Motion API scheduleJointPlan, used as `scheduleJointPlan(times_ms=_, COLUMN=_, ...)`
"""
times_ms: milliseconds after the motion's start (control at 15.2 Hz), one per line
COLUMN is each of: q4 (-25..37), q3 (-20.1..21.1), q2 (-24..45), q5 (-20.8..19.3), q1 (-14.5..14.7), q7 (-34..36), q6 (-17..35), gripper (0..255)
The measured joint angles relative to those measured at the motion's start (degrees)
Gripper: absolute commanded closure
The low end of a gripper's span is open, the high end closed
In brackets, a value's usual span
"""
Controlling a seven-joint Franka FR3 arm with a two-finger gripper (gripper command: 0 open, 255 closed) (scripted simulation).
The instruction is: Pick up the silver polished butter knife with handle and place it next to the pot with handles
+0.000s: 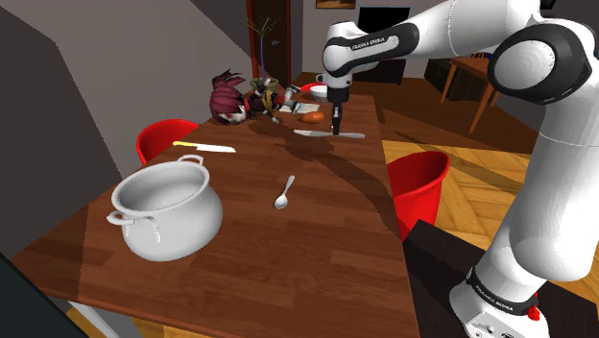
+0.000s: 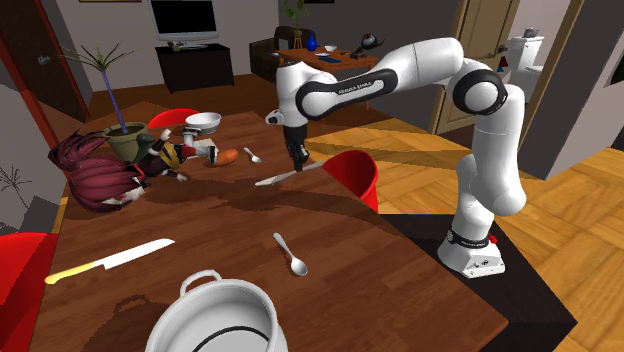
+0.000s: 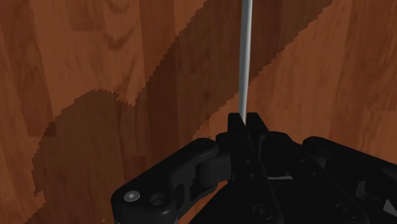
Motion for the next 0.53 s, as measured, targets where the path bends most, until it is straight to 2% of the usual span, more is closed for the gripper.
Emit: scheduleJointPlan(times_ms=528, q4=5.1, q3=-0.1, q2=-0.8, q5=-0.2, q1=0.0, q7=0.0, q6=-5.9, gripper=255)
